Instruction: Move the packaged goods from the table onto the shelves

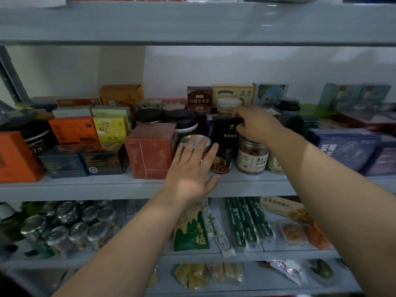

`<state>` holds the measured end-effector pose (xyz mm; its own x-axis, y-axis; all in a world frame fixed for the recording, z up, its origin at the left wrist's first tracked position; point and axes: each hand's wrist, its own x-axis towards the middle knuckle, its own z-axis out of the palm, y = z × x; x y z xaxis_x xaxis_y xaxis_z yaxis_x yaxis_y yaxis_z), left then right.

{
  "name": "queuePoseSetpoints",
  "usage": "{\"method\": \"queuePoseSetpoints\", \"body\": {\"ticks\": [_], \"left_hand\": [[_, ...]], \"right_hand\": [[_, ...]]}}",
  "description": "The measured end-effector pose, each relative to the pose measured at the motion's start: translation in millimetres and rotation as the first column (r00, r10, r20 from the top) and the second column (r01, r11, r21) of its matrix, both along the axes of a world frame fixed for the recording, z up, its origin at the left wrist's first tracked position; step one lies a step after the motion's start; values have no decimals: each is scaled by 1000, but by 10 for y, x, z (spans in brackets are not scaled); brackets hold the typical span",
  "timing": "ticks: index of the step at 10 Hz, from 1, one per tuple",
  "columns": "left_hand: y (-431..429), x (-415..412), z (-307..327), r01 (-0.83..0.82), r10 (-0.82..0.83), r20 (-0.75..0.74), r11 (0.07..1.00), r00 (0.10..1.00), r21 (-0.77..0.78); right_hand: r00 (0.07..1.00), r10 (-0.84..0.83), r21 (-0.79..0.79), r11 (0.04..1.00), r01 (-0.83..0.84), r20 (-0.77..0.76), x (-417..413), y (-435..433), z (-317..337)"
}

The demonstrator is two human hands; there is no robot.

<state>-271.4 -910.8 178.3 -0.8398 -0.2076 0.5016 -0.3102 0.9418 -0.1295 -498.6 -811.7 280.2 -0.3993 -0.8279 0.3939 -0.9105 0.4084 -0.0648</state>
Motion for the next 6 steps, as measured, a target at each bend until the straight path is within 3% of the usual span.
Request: {"method": "queuePoseSetpoints", "body": {"ticks": [4,6], "left_hand": [[-98,201,110,49,-49,-9,999,999,-12],[50,548,417,-54,58,40,995,998,-83]], "right_hand": [[994,-28,50,998,33,-102,424,227,42],[991,31,-69,997,-40,-132,837,661,195]]}}
